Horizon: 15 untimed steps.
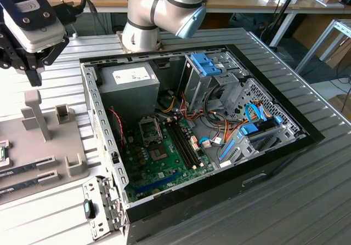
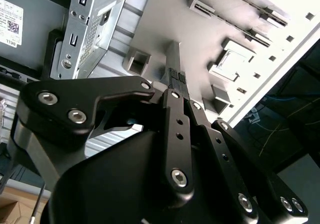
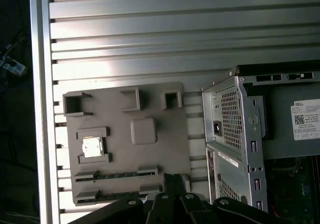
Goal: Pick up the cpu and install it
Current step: 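Reach for the cpu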
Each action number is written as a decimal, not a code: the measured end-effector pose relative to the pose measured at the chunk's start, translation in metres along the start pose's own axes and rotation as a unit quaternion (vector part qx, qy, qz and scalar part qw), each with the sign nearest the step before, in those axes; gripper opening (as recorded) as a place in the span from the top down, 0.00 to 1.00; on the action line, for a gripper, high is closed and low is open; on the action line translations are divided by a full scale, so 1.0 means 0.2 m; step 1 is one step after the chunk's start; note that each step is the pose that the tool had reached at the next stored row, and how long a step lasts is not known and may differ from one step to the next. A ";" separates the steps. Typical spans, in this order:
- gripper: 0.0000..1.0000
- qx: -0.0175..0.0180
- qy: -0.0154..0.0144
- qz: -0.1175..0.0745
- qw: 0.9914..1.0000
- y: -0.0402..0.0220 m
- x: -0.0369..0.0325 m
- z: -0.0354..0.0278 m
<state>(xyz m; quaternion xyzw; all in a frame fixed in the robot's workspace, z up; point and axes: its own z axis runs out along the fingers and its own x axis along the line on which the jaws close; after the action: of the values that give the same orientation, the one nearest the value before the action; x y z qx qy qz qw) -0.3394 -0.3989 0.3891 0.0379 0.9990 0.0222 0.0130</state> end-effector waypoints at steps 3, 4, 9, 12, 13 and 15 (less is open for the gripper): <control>0.89 0.000 0.000 0.000 1.000 -0.001 0.017 0.002; 0.89 0.000 0.000 0.000 1.000 -0.002 0.021 0.003; 0.89 0.000 0.000 0.000 1.000 -0.003 0.040 0.006; 0.89 0.000 0.000 0.000 1.000 -0.004 0.051 0.007; 0.89 0.000 0.000 0.000 1.000 -0.005 0.055 0.007; 0.89 0.000 0.000 0.000 1.000 -0.005 0.061 0.008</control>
<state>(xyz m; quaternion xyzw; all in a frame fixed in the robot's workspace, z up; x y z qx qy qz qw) -0.3516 -0.3989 0.3872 0.0379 0.9990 0.0222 0.0130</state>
